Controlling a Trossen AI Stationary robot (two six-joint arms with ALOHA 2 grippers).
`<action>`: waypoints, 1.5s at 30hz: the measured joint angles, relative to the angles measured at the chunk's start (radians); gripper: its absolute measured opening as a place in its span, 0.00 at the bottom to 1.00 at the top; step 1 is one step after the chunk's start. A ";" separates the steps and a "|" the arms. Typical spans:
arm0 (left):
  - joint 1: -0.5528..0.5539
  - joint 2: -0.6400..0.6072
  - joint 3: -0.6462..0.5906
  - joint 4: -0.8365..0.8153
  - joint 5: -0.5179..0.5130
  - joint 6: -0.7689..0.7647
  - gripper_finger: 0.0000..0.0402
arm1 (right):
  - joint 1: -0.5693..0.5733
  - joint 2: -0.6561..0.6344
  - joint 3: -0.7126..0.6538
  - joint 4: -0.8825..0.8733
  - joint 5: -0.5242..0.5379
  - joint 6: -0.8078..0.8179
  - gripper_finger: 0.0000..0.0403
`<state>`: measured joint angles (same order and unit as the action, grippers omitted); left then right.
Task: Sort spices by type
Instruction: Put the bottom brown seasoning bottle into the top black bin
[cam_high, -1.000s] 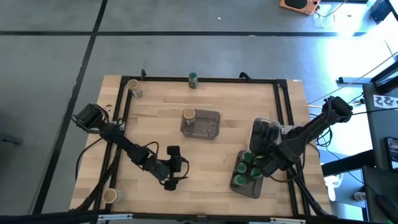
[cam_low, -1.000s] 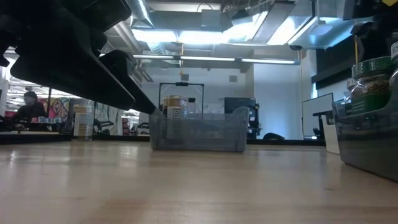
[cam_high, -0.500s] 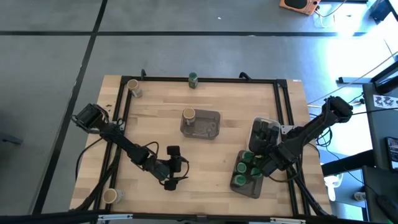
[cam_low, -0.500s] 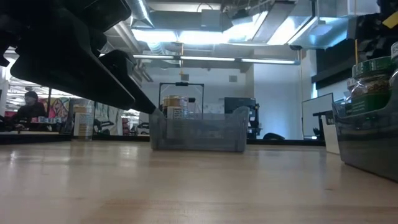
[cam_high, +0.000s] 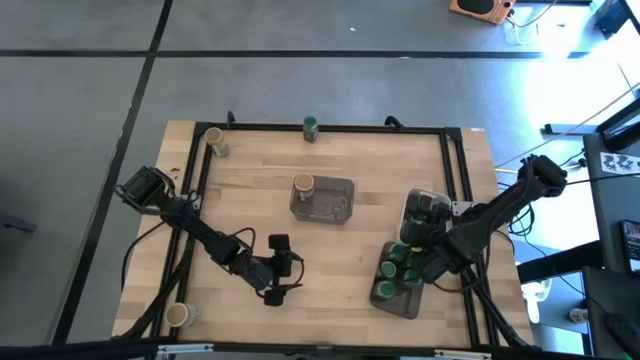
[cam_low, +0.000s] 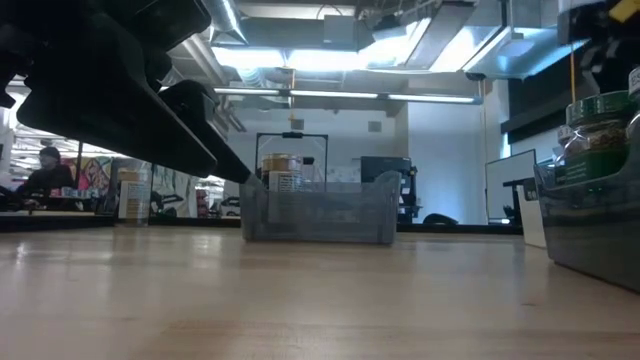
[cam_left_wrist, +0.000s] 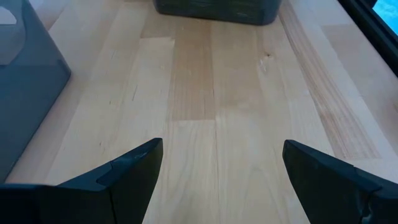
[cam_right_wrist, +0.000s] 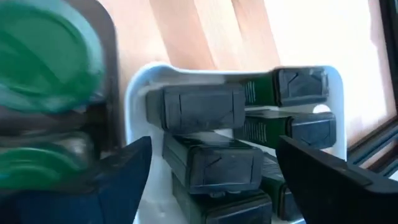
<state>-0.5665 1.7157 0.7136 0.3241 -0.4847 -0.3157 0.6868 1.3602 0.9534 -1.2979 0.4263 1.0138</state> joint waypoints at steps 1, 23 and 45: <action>0.000 0.000 0.000 0.000 0.000 0.000 0.82 | 0.000 0.000 0.018 -0.010 0.000 0.000 0.84; 0.017 0.000 0.000 0.038 0.001 0.014 0.82 | 0.000 0.100 0.143 0.767 0.405 -0.456 0.83; -0.268 -0.018 0.658 -1.047 -0.142 -0.025 0.82 | -0.015 0.261 0.143 0.970 0.402 -0.592 0.83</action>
<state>-0.8347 1.6974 1.3711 -0.7227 -0.6264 -0.3407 0.6716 1.6211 1.0962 -0.3274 0.8284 0.4221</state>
